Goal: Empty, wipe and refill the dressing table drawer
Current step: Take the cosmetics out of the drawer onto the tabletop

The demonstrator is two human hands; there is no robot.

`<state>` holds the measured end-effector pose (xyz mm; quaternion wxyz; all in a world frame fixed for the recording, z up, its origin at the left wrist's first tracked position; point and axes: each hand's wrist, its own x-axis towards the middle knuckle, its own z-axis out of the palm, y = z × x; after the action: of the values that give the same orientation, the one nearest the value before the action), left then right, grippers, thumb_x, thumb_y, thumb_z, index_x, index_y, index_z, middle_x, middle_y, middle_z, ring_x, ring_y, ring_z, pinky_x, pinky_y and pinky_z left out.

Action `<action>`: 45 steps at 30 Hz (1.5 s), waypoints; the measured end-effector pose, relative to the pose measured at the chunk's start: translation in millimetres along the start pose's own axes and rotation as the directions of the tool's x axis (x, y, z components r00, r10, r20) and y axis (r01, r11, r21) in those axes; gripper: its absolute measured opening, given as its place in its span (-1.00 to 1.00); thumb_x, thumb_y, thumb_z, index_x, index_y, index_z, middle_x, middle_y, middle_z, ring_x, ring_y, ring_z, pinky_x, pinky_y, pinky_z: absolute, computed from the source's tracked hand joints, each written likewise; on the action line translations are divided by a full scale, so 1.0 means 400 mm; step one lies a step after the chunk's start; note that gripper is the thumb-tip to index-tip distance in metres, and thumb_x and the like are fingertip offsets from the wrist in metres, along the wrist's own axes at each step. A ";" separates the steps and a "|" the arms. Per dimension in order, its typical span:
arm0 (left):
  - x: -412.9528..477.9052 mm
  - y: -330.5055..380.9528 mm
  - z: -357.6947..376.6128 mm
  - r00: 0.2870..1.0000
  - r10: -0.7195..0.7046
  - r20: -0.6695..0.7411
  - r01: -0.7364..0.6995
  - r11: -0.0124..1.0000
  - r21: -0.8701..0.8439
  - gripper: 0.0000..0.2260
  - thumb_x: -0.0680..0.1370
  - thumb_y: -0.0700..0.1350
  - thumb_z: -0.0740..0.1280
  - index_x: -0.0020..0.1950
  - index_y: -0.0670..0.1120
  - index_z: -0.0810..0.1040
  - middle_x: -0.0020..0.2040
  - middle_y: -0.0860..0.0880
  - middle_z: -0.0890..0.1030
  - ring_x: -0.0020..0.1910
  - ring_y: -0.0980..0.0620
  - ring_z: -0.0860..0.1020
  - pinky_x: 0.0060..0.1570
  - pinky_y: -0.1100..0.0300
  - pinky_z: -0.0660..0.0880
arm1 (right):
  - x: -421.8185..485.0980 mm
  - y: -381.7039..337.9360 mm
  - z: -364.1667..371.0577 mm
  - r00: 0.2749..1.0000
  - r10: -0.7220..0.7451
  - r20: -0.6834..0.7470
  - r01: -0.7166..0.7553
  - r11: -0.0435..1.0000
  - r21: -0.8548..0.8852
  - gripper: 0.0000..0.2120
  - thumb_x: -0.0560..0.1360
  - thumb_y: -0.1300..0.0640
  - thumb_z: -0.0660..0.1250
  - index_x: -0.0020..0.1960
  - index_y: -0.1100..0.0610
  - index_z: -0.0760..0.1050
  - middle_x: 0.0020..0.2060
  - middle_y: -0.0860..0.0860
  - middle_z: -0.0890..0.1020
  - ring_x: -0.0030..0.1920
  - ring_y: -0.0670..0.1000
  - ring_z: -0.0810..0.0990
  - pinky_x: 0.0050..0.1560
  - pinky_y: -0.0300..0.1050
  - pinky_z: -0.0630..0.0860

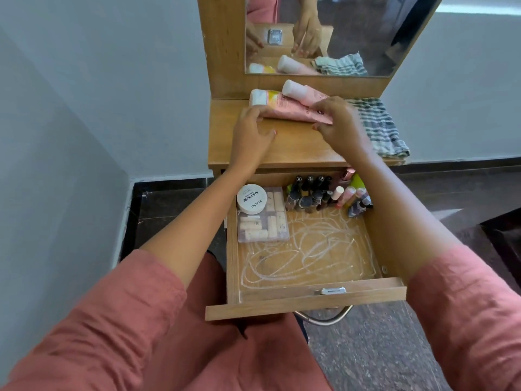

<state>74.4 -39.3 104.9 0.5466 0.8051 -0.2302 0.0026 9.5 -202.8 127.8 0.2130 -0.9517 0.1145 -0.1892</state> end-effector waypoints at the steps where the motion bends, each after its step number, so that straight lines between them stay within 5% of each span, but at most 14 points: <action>1: -0.016 0.005 0.006 1.000 0.023 0.020 -0.023 1.000 0.000 -0.68 0.43 -0.31 0.35 0.17 -0.15 0.50 0.15 -0.10 0.49 0.05 0.12 0.45 0.06 0.30 0.45 | -0.014 -0.004 0.003 1.000 0.005 0.013 -0.005 1.000 0.001 -0.65 0.42 0.31 0.36 0.20 0.24 0.49 0.14 0.16 0.54 0.16 0.10 0.49 0.17 -0.24 0.34; 8: -0.147 0.011 0.046 0.983 0.122 0.136 -0.118 0.992 -0.035 -0.74 0.46 -0.36 0.31 0.12 -0.18 0.53 0.04 -0.11 0.54 -0.08 0.14 0.46 -0.11 0.52 0.43 | -0.143 -0.030 0.038 0.999 0.002 0.035 -0.005 0.998 0.065 -0.74 0.43 0.32 0.33 0.11 0.22 0.54 0.01 0.13 0.59 0.03 0.07 0.55 0.09 -0.08 0.49; 14: -0.240 -0.053 0.101 0.973 0.013 0.232 -0.028 0.998 0.063 -0.73 0.45 -0.39 0.29 0.13 -0.22 0.54 0.05 -0.14 0.55 0.04 -0.01 0.53 0.01 0.35 0.43 | -0.244 -0.018 0.092 0.989 0.095 0.110 -0.107 0.988 0.109 -0.77 0.39 0.37 0.32 0.04 0.26 0.57 -0.06 0.15 0.61 -0.04 0.09 0.58 0.05 -0.02 0.52; 19: -0.254 -0.078 0.125 0.954 -0.030 0.298 -0.024 0.984 0.178 -0.63 0.46 -0.37 0.27 0.27 -0.22 0.46 0.20 -0.17 0.50 0.21 -0.08 0.46 0.19 0.19 0.35 | -0.292 0.014 0.132 0.970 0.141 0.197 -0.132 0.990 -0.055 -0.70 0.37 0.32 0.37 0.10 0.23 0.55 0.01 0.15 0.59 0.07 0.15 0.51 0.10 -0.01 0.41; 26: -0.245 -0.083 0.145 0.949 -0.058 0.311 -0.023 0.967 0.252 -0.68 0.48 -0.31 0.28 0.24 -0.21 0.48 0.14 -0.18 0.52 0.16 -0.12 0.48 0.14 0.09 0.40 | -0.301 0.019 0.158 0.979 0.122 0.164 -0.077 0.963 -0.257 -0.71 0.42 0.26 0.32 0.14 0.18 0.52 0.05 0.10 0.58 0.11 0.18 0.45 0.03 0.02 0.28; 39: -0.242 -0.056 0.113 0.952 -0.014 0.306 -0.052 0.977 0.208 -0.77 0.46 -0.29 0.31 0.11 -0.21 0.58 0.05 -0.16 0.60 0.03 -0.08 0.55 -0.01 0.16 0.45 | -0.311 0.000 0.128 0.980 0.146 0.139 -0.123 0.979 -0.164 -0.72 0.44 0.22 0.32 0.15 0.10 0.54 0.08 0.02 0.59 0.14 0.09 0.42 0.09 -0.07 0.12; 45: -0.224 -0.016 0.042 0.938 0.078 0.337 -0.123 0.986 0.113 -0.75 0.43 -0.28 0.37 0.11 -0.21 0.59 0.04 -0.12 0.62 0.03 0.00 0.57 0.10 0.09 0.52 | -0.290 -0.046 0.057 0.985 0.098 0.143 -0.095 0.995 -0.025 -0.68 0.35 0.26 0.41 0.10 0.18 0.58 0.01 0.10 0.63 0.05 0.12 0.55 0.08 -0.04 0.44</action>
<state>-7.5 -19.3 69.5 0.4445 0.8157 -0.3590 -0.0897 -83.5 -143.7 80.9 0.2209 -0.9581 0.1465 -0.1086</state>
